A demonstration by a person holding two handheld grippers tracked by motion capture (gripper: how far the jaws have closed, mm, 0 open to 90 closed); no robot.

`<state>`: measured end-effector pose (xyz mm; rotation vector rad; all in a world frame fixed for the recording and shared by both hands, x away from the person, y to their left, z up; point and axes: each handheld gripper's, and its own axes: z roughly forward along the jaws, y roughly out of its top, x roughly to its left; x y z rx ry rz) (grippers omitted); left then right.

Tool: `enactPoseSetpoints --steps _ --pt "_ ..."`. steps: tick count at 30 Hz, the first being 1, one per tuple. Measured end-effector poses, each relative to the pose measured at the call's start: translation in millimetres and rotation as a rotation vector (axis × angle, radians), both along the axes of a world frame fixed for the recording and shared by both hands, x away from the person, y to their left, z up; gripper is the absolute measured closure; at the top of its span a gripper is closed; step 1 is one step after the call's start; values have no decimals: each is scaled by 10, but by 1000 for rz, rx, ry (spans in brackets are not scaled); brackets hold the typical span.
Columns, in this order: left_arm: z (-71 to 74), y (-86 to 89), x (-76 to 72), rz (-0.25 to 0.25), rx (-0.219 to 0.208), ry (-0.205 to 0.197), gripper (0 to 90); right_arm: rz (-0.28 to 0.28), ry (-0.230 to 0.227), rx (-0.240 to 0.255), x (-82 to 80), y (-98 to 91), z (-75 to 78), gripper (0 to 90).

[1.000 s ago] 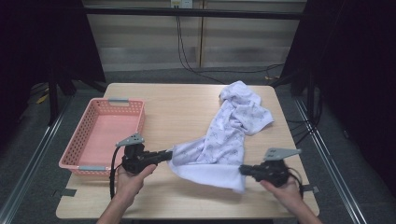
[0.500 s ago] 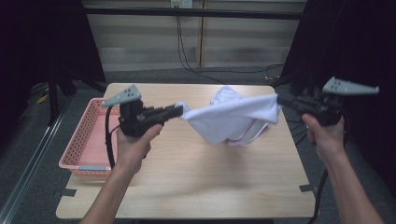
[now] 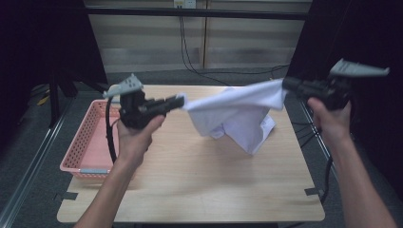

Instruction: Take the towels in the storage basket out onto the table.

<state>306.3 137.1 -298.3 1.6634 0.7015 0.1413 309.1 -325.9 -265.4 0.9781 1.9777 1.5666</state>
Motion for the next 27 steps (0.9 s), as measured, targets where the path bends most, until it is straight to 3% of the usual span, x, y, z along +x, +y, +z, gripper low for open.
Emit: enactPoseSetpoints --steps 1,2,3,4,5,6,7,8,10,11,13,18,19,20,22,23,24,27 --pt "-148 26 -49 -1 13 28 852 15 30 -7 -62 18 -162 856" --pt "-148 26 -49 -1 13 28 852 15 30 -7 -62 18 -162 856" --pt "-295 57 -88 -7 15 49 851 47 88 -1 -188 44 -503 856" --pt "-587 115 -170 -6 36 111 846 54 119 -27 -244 69 -664 856" --pt "-587 115 -170 -6 36 111 844 54 119 -27 -244 69 -664 856" --pt "-833 154 -257 12 62 148 841 83 185 -52 -326 110 -957 856" --pt "-833 154 -257 12 62 148 840 83 185 -52 -326 110 -957 856" --pt "-1114 171 -331 3 98 216 840 96 236 -79 -374 157 -1195 855" --pt "-1292 178 -359 1 129 260 811 114 295 -98 -347 217 -1400 854" --pt "-1292 178 -359 1 129 260 772 114 295 -98 -347 217 -1400 854" --pt "-1443 231 -337 23 127 288 741 126 347 -141 -231 327 -1632 851" --pt "-1510 236 -198 26 130 282 624 131 438 -130 110 477 -1983 837" --pt "-1510 236 -198 26 130 282 609 131 438 -130 110 477 -1983 837" --pt "-1581 196 -155 0 167 279 607 121 454 -110 219 530 -2119 786" --pt "-1626 173 -140 -9 191 277 614 110 448 -101 231 538 -2138 739" --pt "-1713 159 -98 -42 219 289 634 98 442 -82 223 536 -2117 661" --pt "-1742 149 -81 -37 238 295 645 86 426 -85 192 514 -2075 632" --pt "-1775 141 -50 -49 246 308 697 86 407 -59 74 427 -1976 608"
